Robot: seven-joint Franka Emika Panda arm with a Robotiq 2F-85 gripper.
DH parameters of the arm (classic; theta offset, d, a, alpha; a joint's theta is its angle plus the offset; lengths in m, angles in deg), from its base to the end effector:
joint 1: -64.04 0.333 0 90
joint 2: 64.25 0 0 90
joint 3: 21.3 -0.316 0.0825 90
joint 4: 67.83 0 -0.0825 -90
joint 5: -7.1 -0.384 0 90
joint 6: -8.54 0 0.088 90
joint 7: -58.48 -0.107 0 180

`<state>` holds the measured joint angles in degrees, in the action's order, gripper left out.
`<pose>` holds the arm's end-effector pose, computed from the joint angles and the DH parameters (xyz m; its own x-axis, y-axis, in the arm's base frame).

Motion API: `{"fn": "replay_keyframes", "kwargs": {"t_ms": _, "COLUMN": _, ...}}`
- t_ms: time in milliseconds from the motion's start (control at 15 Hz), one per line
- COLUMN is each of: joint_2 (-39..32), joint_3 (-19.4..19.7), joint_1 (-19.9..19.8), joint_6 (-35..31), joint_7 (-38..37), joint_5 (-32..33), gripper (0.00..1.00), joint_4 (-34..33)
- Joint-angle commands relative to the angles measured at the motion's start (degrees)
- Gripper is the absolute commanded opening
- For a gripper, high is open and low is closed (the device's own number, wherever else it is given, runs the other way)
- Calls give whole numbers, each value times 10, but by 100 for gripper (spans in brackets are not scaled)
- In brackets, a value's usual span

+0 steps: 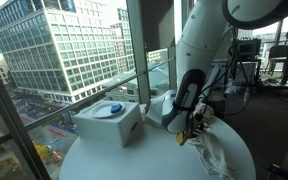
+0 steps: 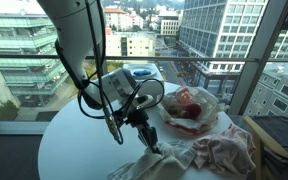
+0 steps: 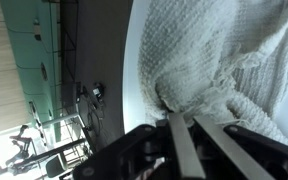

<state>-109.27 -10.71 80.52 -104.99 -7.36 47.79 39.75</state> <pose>0.5535 0.0111 0.0758 0.8911 -0.4465 0.0806 -0.3251 -0.5044 0.8000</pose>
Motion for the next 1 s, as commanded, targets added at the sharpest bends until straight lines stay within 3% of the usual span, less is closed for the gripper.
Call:
{"fn": "replay_keyframes", "kwargs": {"t_ms": 0, "joint_2": -14, "joint_3": -21, "joint_1": -25, "joint_6": -51, "joint_7": 18, "joint_5": 35, "gripper": 5, "joint_4": -20}}
{"fn": "replay_keyframes", "kwargs": {"t_ms": 267, "joint_2": -19, "joint_3": -32, "joint_1": -36, "joint_6": -96, "joint_7": 39, "joint_5": 31, "gripper": 5, "joint_4": -25}}
{"fn": "replay_keyframes", "kwargs": {"t_ms": 333, "joint_2": -18, "joint_3": -34, "joint_1": -37, "joint_6": -87, "joint_7": 46, "joint_5": 23, "gripper": 33, "joint_4": -25}}
{"fn": "replay_keyframes", "kwargs": {"t_ms": 467, "joint_2": -4, "joint_3": -39, "joint_1": -39, "joint_6": -70, "joint_7": 57, "joint_5": 8, "gripper": 40, "joint_4": -15}}
{"fn": "replay_keyframes", "kwargs": {"t_ms": 933, "joint_2": 96, "joint_3": -48, "joint_1": -38, "joint_6": -69, "joint_7": 70, "joint_5": -1, "gripper": 94, "joint_4": 56}}
